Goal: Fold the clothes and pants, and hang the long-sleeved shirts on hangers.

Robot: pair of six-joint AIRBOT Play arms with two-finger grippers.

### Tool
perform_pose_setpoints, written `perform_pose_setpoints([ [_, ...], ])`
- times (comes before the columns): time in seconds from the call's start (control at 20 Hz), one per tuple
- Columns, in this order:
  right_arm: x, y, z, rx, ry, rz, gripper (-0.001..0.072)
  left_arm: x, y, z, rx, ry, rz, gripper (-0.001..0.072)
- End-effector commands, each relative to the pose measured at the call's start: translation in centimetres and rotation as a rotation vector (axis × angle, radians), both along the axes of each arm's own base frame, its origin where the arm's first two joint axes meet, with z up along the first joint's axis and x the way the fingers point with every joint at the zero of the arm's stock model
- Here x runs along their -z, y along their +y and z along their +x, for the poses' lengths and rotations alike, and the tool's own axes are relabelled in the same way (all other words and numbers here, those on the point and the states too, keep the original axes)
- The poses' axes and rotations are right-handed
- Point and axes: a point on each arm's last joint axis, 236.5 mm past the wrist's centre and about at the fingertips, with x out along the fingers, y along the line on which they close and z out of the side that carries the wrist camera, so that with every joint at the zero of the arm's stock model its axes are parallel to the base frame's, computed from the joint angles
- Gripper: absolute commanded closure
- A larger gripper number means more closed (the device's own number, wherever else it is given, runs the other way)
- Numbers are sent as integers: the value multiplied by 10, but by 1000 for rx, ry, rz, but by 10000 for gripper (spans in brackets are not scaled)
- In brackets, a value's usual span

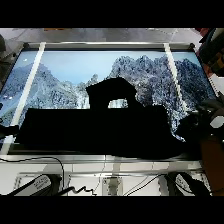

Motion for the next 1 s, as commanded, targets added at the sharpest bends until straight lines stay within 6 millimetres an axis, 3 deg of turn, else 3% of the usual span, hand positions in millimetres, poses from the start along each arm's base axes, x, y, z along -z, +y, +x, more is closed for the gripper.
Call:
perform_pose_setpoints([
  [0.0, -26, -29, 61, 113, -190, -46, 175, -1, -4, 8, 20, -14, 5, 18],
  [0.15, -19, -32, 76, 77, -96, 89, 184, -1, -6, 11, 29, -19, 5, 18],
  [0.35, -5, 13, 47, -83, 137, 560, 202, -1, -8, 14, 34, -26, 4, 18],
  [0.4, 3, 15, 47, -105, 135, 611, 202, -1, -9, 15, 36, -30, 4, 18],
  [0.55, 31, 11, 59, -180, 87, 582, 201, -2, -17, 24, 66, -40, 4, 18],
  [0.65, 38, 11, 72, -267, 19, 520, 191, -7, -27, 40, 113, -61, 15, 17],
  [0.8, 47, 17, 87, -309, -12, 464, 175, -19, -49, 78, 157, -152, 41, 18],
  [0.95, 59, 37, 78, -365, 44, 485, 175, -34, -78, 121, 150, -295, 48, 18],
])
